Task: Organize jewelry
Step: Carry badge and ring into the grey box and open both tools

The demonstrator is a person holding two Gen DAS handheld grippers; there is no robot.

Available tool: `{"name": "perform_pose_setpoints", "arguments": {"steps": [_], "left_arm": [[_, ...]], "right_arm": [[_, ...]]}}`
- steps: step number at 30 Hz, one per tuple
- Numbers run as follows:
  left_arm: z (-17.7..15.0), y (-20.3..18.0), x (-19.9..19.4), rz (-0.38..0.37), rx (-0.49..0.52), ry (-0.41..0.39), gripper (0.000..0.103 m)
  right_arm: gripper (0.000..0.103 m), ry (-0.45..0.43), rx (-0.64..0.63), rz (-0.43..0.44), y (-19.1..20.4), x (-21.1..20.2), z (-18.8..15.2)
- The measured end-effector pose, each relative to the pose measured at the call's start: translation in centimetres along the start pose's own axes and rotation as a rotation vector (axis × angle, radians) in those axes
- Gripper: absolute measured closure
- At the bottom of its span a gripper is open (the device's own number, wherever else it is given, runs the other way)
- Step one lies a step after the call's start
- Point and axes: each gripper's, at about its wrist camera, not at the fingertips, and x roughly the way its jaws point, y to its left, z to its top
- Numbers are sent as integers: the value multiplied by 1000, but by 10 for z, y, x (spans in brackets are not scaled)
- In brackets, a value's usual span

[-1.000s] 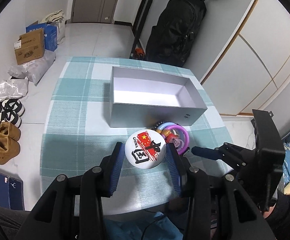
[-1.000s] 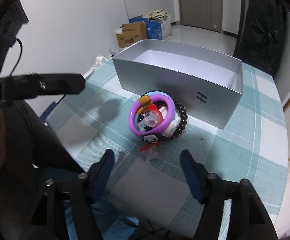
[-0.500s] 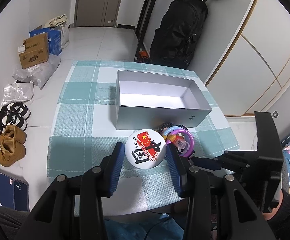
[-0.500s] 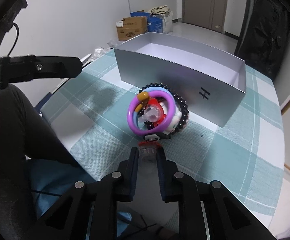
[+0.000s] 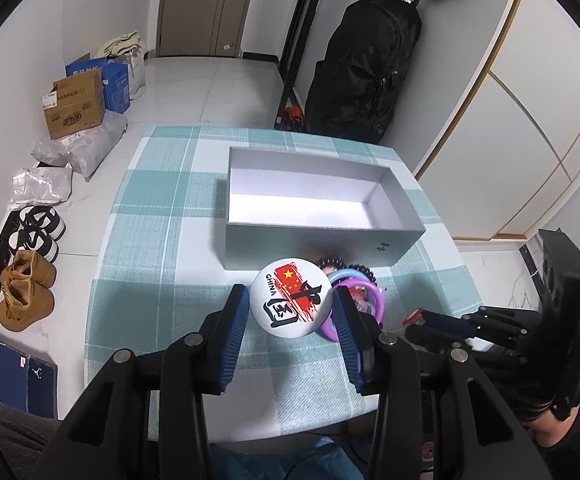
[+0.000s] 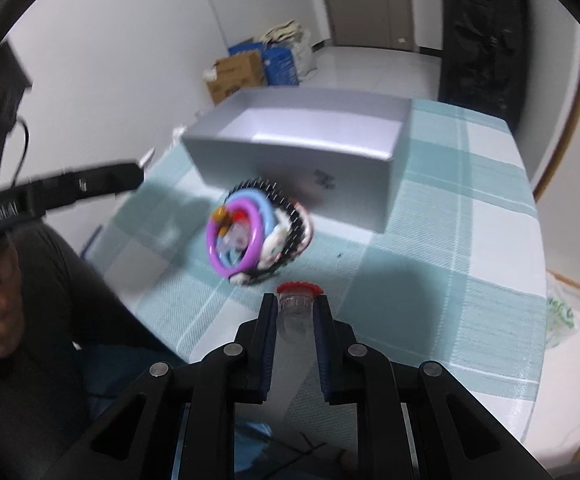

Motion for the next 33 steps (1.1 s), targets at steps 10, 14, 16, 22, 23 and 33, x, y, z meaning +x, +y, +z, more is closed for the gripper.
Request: {"name": "perform_pose_setpoints", "arguments": {"steps": [10, 14, 16, 22, 23, 33], "left_arm": [[22, -6, -1, 8, -12, -53, 66], [35, -8, 6, 4, -13, -50, 66], [43, -10, 10, -1, -12, -46, 66], [64, -15, 25, -6, 6, -27, 66], [69, -16, 29, -6, 12, -22, 66], [85, -15, 73, -46, 33, 66, 66]], "right_arm": [[86, -173, 55, 60, -8, -36, 32], [86, -209, 52, 95, -8, -42, 52], [86, -215, 52, 110, -10, -43, 63], [86, -239, 45, 146, -19, -36, 92], [86, -238, 41, 151, -20, -34, 96], [86, -178, 75, 187, -42, 8, 117]]}}
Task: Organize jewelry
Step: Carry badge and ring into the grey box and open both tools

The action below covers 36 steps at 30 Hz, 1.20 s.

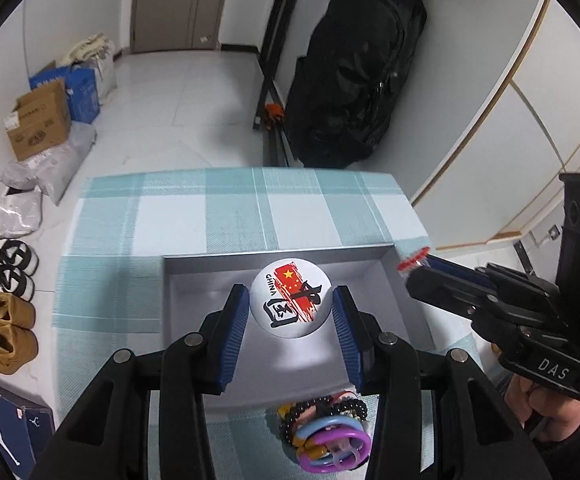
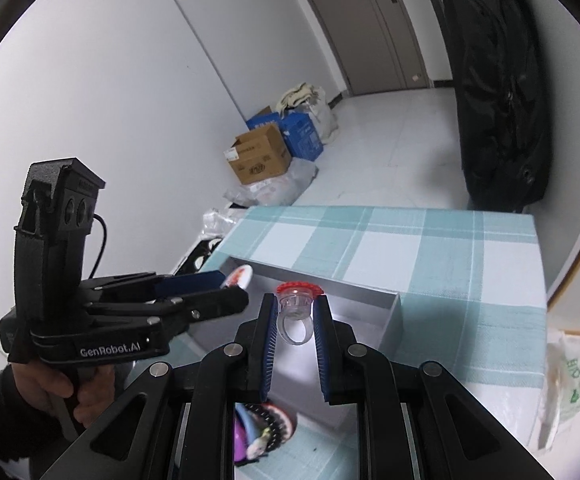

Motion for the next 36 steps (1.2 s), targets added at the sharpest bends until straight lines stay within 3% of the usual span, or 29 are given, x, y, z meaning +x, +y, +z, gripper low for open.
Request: {"name": "perform_pose_setpoints", "arguments": {"steps": [8, 18, 20, 22, 26, 28, 36], "left_arm": [[5, 7, 20, -63, 4, 79, 66], [12, 10, 30, -104, 0, 114, 65], [12, 10, 31, -112, -3, 120, 65], [12, 10, 30, -114, 0, 110, 62], [12, 7, 22, -116, 11, 65, 39], [12, 7, 20, -92, 14, 54, 38], [4, 5, -3, -16, 34, -38, 38]], "right_arm": [[86, 45, 12, 32, -13, 26, 1], [83, 74, -10, 28, -11, 37, 3], [76, 70, -18, 15, -10, 37, 3], [61, 65, -18, 19, -10, 36, 3], [47, 14, -21, -6, -10, 23, 3], [34, -7, -7, -7, -13, 16, 2], [20, -70, 19, -49, -17, -6, -2]]}}
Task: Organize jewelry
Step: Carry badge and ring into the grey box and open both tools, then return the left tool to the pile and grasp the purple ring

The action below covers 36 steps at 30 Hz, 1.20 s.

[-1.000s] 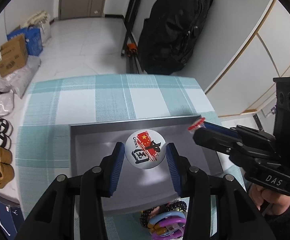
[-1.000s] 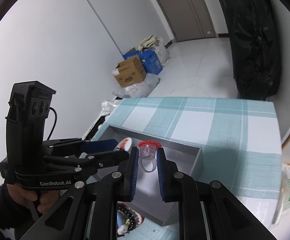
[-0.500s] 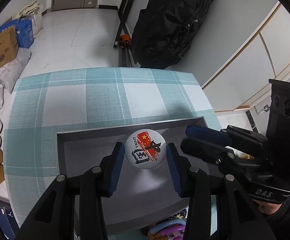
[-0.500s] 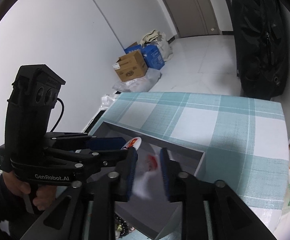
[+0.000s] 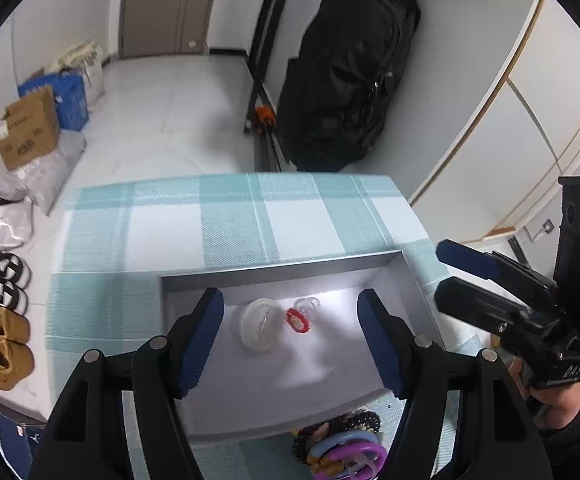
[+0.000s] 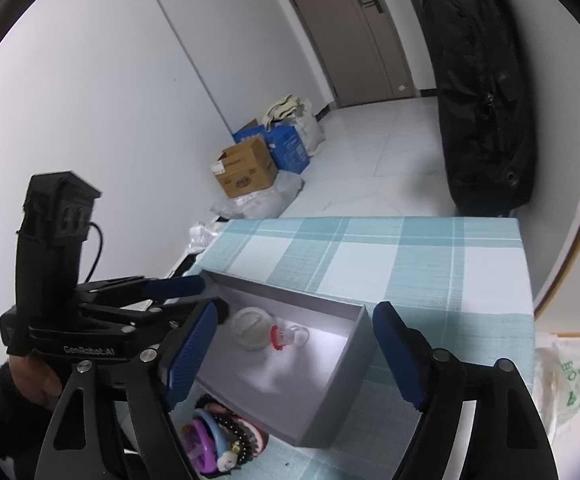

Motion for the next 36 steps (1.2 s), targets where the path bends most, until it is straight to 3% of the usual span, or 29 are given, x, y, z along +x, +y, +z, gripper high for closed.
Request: {"name": "perform_pose_setpoints", "arguments": {"steps": [8, 13, 27, 36], "left_arm": [[-17, 2, -26, 54, -34, -68, 38], [-34, 0, -34, 57, -59, -63, 37], [-81, -32, -27, 61, -54, 59, 37], [-95, -46, -6, 123, -18, 140, 37]], "right_arm": [[10, -34, 14, -41, 2, -15, -9], [4, -43, 17, -68, 5, -23, -18], [0, -23, 37, -117, 3, -39, -39], [0, -22, 63, -117, -1, -44, -43]]}}
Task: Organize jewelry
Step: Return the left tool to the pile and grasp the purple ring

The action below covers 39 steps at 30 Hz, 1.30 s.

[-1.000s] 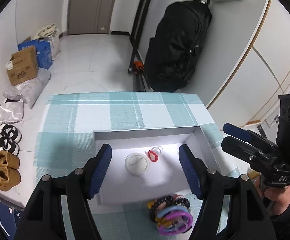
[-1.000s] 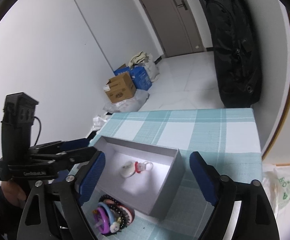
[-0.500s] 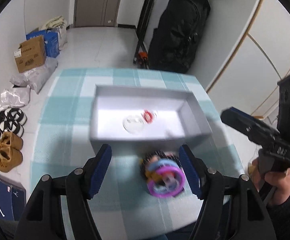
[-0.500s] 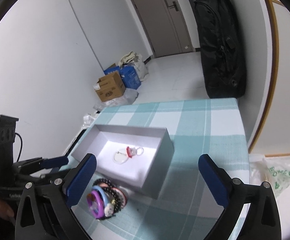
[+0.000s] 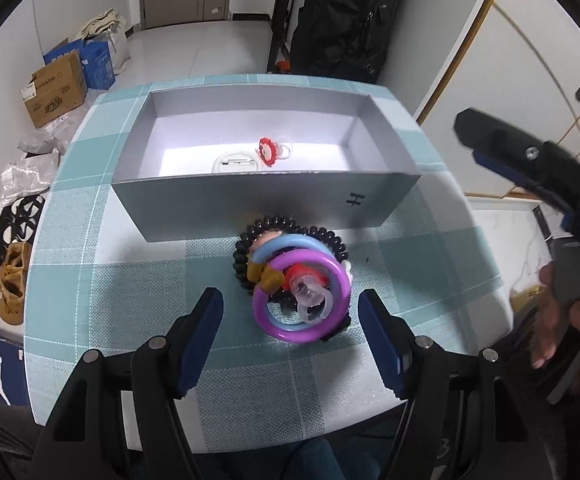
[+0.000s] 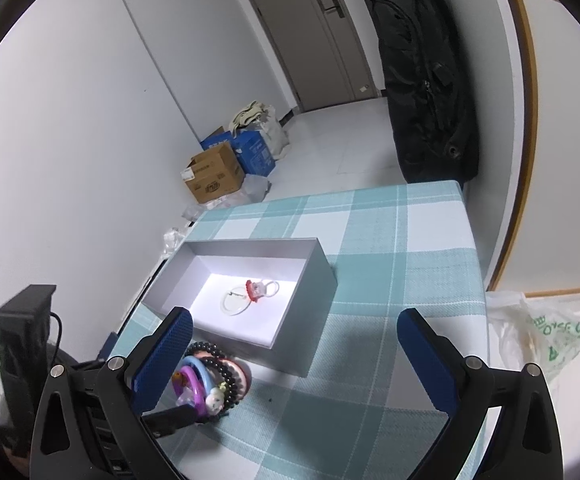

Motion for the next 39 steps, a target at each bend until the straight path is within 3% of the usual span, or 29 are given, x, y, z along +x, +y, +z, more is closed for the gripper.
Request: {"name": "perform_pose_setpoints", "arguments": {"steps": [11, 13, 14, 25, 39], "left_arm": [[-2, 2, 8, -11, -6, 27, 38], [-3, 3, 8, -28, -9, 28, 43], [-3, 3, 7, -41, -11, 29, 54], [-1, 9, -1, -116, -34, 19, 55], [11, 23, -23, -178, -111, -55, 56]], "right_arm": [[0, 0, -2, -3, -1, -2, -1], [0, -2, -4, -3, -1, -3, -1], [0, -3, -4, -2, -1, -3, -1], [0, -2, 3, -2, -2, -5, -2], [0, 24, 4, 4, -2, -2, -5]]}}
